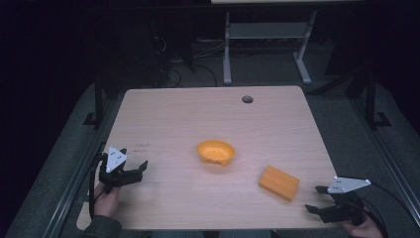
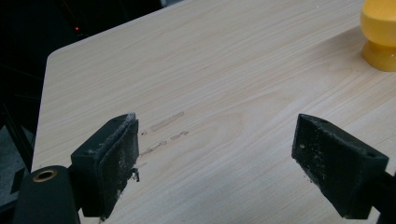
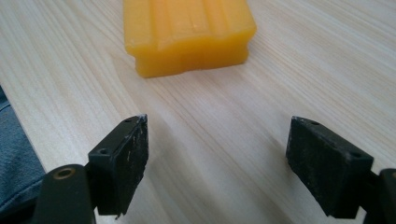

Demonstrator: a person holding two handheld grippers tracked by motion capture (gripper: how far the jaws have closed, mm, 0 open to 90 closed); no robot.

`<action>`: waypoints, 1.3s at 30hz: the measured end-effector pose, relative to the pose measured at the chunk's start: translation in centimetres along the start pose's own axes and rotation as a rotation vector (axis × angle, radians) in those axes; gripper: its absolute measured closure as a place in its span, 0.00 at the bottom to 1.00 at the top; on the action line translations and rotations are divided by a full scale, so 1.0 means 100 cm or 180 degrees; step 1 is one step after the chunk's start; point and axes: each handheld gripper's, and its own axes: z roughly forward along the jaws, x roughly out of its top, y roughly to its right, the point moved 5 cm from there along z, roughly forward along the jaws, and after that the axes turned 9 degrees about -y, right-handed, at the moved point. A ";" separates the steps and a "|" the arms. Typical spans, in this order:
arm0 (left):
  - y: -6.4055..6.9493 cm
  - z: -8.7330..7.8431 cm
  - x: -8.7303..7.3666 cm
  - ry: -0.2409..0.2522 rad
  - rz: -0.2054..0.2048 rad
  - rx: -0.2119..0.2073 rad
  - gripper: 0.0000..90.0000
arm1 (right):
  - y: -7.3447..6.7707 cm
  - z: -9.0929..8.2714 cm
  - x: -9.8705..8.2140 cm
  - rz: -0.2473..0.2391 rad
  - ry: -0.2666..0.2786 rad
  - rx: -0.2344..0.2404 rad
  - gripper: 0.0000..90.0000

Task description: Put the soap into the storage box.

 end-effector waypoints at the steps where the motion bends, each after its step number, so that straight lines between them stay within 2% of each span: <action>1: 0.000 0.000 0.000 0.0000 0.0000 0.0000 0.16 | 0.000 0.000 0.000 0.0000 0.0000 0.0000 0.23; 6: -0.001 -0.001 0.000 0.0001 0.0016 0.0008 0.16 | -0.002 0.001 0.003 -0.0001 -0.0046 -0.0004 0.22; 14: -0.001 -0.002 0.000 0.0009 0.0009 0.0012 0.16 | -0.006 0.003 0.019 -0.0132 -0.0201 0.0009 0.20; 32: -0.003 -0.002 0.000 0.0017 -0.0009 0.0020 0.16 | -0.009 -0.006 0.049 -0.0336 -0.0255 0.0003 0.20; 37: -0.002 -0.003 0.000 0.0035 -0.0028 0.0009 0.16 | -0.013 -0.004 0.064 -0.0438 -0.0304 0.0014 0.20; 39: 0.000 -0.003 0.001 0.0045 0.0019 -0.0005 0.16 | -0.014 -0.004 0.067 -0.0467 -0.0305 0.0020 0.20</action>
